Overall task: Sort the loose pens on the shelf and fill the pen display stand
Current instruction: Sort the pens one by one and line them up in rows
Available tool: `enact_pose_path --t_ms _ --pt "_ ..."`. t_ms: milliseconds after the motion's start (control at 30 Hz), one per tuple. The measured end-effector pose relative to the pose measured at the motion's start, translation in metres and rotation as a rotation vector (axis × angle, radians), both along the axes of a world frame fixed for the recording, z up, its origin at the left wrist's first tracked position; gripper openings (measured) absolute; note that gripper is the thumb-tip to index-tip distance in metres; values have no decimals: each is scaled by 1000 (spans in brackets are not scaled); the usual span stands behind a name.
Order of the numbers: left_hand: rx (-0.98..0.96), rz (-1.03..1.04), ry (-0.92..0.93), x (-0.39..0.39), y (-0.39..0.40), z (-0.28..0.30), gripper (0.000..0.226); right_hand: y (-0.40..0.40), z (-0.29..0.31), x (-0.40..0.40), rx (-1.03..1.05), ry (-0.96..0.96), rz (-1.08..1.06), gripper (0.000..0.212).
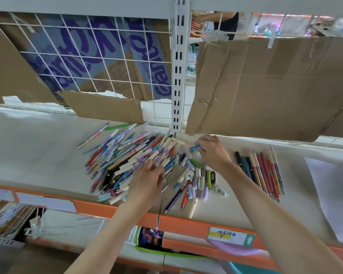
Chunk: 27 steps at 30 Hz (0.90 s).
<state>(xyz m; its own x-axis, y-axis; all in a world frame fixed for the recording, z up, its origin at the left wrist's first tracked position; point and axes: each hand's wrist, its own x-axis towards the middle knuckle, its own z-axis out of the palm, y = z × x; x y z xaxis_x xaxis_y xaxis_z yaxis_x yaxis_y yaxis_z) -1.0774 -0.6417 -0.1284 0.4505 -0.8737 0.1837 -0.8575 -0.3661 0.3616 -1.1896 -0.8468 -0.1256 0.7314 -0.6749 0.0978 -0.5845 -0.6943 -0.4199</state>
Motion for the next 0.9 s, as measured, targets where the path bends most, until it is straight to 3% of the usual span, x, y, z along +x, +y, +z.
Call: enact_pose_path --t_ms 233,500,633,800,900 --pt "-163 32 0 2 10 4 7 -4 -3 2 -22 139 6 25" --pt "-135 47 -74 4 7 6 17 7 2 1 -16 193 22 13" --pt "-100 70 -47 5 6 2 23 13 4 -2 12 53 -38 13" --pt "-33 63 -16 9 11 2 8 23 10 -10 147 -177 -67 11" --pt "2 75 -2 12 14 3 13 33 11 -15 173 -242 -50 10"
